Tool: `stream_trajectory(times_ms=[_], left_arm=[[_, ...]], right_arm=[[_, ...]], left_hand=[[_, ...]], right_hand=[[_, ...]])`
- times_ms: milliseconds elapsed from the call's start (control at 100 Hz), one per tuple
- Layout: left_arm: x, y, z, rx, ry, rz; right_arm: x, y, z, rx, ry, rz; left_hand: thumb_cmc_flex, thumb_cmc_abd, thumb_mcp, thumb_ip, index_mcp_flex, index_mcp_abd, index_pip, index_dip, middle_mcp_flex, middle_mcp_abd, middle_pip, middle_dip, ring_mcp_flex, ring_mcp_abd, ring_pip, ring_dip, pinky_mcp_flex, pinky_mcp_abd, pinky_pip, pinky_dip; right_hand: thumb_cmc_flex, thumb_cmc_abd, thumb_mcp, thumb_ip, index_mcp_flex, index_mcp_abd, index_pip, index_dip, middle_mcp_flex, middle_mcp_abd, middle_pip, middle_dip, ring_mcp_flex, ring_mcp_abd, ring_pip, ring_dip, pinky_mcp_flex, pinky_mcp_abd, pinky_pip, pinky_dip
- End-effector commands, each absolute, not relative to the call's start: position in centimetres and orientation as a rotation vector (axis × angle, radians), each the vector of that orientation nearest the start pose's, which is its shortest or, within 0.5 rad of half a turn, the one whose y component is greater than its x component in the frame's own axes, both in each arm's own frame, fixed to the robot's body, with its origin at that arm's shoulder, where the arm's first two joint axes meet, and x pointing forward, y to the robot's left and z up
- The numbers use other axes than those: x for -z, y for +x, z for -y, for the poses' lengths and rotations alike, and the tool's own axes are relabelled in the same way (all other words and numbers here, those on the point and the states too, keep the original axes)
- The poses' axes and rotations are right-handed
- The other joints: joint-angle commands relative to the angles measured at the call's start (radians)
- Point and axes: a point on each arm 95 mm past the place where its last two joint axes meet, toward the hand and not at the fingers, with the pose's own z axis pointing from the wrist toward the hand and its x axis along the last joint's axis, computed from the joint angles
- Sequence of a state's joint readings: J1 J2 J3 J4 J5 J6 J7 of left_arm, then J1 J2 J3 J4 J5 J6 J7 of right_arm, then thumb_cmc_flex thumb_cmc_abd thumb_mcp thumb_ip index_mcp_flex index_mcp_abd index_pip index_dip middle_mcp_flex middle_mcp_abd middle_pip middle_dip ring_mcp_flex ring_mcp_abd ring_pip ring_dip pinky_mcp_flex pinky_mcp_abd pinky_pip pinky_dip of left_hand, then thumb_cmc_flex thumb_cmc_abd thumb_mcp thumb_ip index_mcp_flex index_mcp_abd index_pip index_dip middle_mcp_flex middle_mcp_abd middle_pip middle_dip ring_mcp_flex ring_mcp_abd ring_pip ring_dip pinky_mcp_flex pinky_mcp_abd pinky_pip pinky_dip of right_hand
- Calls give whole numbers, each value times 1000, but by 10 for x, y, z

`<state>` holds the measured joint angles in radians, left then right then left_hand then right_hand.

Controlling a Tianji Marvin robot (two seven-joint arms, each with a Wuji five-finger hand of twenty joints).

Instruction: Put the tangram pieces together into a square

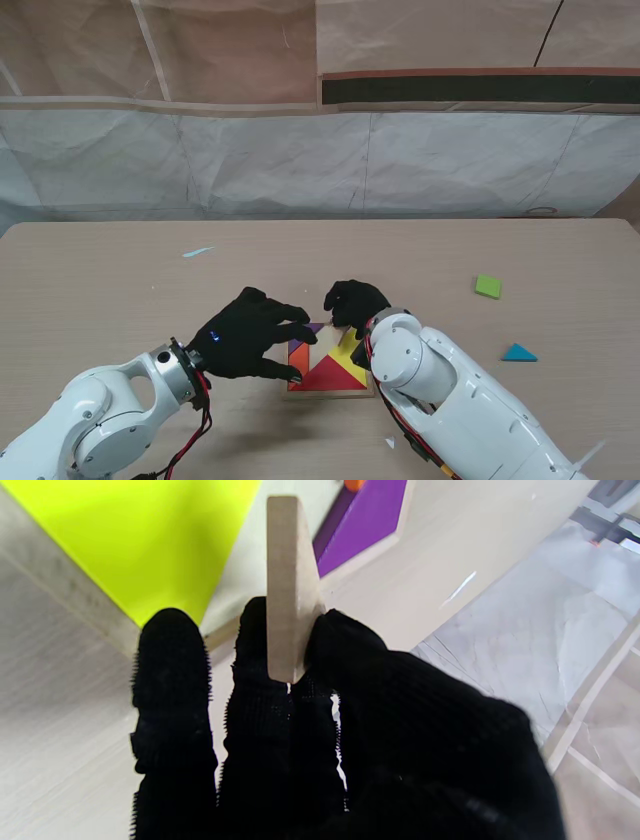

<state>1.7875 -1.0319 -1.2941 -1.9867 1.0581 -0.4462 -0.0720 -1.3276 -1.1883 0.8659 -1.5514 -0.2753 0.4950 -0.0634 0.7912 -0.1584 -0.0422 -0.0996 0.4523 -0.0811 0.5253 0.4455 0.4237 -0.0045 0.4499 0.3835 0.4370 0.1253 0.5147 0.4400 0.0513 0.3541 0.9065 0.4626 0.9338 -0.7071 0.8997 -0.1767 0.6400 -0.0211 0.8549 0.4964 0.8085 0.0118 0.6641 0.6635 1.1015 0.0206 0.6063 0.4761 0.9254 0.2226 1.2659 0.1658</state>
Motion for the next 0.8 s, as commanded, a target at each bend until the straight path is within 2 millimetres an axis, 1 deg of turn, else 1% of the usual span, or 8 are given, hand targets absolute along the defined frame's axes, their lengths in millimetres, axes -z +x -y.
stream_trajectory(times_ms=[0,90,200,330,430,450,480,790], left_arm=[[257,312,57,1844,-720,-1853],[257,313,57,1846,-717,-1863],[258,314,59,1850,-718,-1878],[261,314,62,1855,-733,-1903],[263,313,63,1854,-742,-1922],[263,313,63,1852,-744,-1927],[264,313,63,1848,-746,-1934],[276,311,56,1806,-793,-2013]], right_arm=[[334,411,-120,1869,-2476,1506],[335,408,-126,1858,-2487,1554],[335,405,-131,1855,-2508,1571],[335,403,-136,1849,-2527,1570],[337,402,-139,1856,-2533,1556],[337,402,-140,1853,-2533,1558],[337,402,-140,1850,-2531,1565],[341,403,-143,1850,-2526,1605]], left_hand=[[23,32,0,27,15,4,-7,7,6,-15,-22,-4,22,-14,1,11,-1,-1,13,11],[22,34,1,27,16,3,-8,6,6,-16,-22,-4,22,-13,0,11,-1,-1,13,11],[22,33,0,27,14,3,-10,6,6,-17,-23,-4,22,-15,0,11,-1,-1,13,11],[23,33,1,27,13,3,-11,6,4,-15,-24,-4,21,-14,-1,10,-1,-1,13,11],[22,33,0,27,12,4,-12,6,4,-17,-24,-4,19,-14,-2,10,-1,-1,13,11],[22,33,0,27,11,3,-12,6,3,-17,-24,-4,18,-14,-2,10,-1,-1,13,11],[21,34,0,27,10,2,-13,6,2,-17,-24,-4,18,-13,-2,10,-1,-1,13,11],[17,39,-1,26,-6,2,-17,5,-13,-20,-25,-4,1,-16,-6,10,-14,-6,0,5]], right_hand=[[57,-23,39,-1,-20,14,-11,7,-41,15,26,-11,-32,-32,64,-17,30,-325,29,-2],[50,-14,33,3,-39,37,-31,5,-78,32,19,-31,-48,-43,80,-32,41,-344,24,21],[51,-13,26,7,-47,58,-72,35,-114,48,35,-70,-69,-48,109,-61,75,-392,13,127],[46,-13,24,7,-65,77,-91,41,-153,62,20,-87,-88,-49,100,-70,82,-413,12,141],[37,-5,15,8,-82,87,-109,44,-183,69,9,-100,-100,-44,91,-78,83,-413,10,151],[38,0,1,17,-83,90,-134,78,-196,70,26,-138,-105,-41,90,-81,84,-411,-20,215],[36,3,-5,18,-88,94,-144,88,-205,73,26,-151,-110,-40,88,-83,82,-409,-31,235],[11,36,-34,28,-113,122,-201,78,-248,95,-6,-176,-146,-24,78,-87,51,-364,-73,262]])
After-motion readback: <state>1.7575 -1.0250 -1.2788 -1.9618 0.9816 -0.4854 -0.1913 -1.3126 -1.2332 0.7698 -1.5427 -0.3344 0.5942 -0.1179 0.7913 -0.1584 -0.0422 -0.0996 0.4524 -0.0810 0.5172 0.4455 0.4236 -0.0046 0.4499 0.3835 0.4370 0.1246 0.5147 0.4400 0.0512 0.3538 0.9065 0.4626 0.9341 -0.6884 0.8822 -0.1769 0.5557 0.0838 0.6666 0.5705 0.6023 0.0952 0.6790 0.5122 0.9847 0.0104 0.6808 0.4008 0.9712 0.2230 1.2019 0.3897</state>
